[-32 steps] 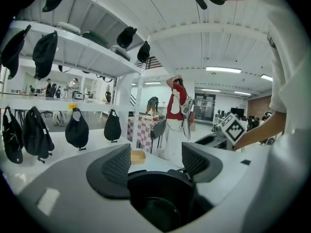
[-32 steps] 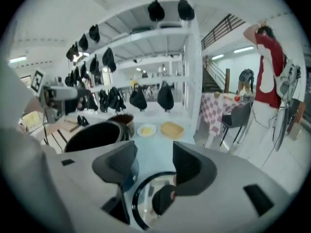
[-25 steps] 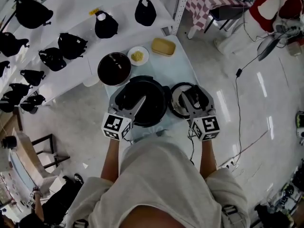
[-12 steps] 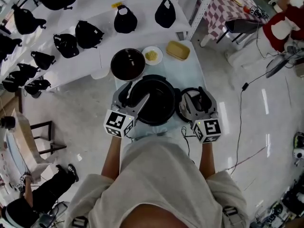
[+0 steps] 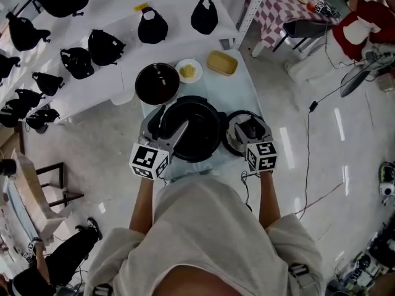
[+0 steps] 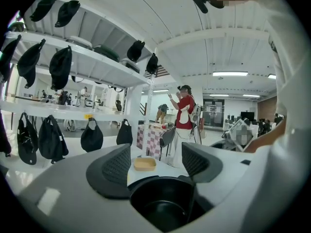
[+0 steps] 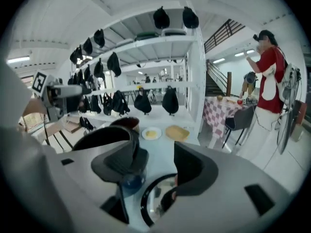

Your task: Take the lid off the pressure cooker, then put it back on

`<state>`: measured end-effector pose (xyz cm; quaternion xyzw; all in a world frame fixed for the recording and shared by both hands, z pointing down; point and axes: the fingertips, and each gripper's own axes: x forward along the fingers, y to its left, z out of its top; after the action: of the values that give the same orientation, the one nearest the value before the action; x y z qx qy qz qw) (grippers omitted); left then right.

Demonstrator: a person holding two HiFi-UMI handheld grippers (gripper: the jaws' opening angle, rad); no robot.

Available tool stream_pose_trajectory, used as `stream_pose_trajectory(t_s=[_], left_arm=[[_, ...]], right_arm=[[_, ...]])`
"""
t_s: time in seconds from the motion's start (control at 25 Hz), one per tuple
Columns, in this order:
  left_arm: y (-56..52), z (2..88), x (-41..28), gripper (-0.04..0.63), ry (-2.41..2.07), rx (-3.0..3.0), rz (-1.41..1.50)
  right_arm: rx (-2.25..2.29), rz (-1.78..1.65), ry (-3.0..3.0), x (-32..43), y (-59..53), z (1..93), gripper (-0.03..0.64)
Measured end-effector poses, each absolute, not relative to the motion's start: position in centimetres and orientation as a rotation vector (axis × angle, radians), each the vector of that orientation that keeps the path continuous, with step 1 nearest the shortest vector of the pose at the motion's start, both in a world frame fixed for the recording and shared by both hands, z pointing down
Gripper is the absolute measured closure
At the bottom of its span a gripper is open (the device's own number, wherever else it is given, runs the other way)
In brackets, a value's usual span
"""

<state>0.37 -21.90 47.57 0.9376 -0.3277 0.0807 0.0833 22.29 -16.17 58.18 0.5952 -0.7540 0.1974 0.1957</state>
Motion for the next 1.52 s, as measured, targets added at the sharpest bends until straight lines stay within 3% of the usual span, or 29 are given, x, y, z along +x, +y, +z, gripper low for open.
stream_pose_trajectory(t_s=[0.28,0.64,1.24,1.52], left_arm=[[-21.8,48.0,0.9,0.284,-0.968,2.796,0.265],[-21.6,48.6,-0.4,0.284,-1.032,2.764,0.312],[-21.7,49.1,-0.7,0.284,-1.038,2.745,0.325],[-22.1,49.2,-0.6,0.284,-1.018,2.744,0.313]], right_arm=[[1.424,0.877,-1.814,26.8,-13.4,72.3,0.33],[1.217,1.036,-1.558,29.2,-12.4,80.9,0.326],[1.119,1.047,-1.506,29.1,-12.2,81.5,0.347],[1.101,0.995,-1.588,28.4,-10.5,77.2,0.347]])
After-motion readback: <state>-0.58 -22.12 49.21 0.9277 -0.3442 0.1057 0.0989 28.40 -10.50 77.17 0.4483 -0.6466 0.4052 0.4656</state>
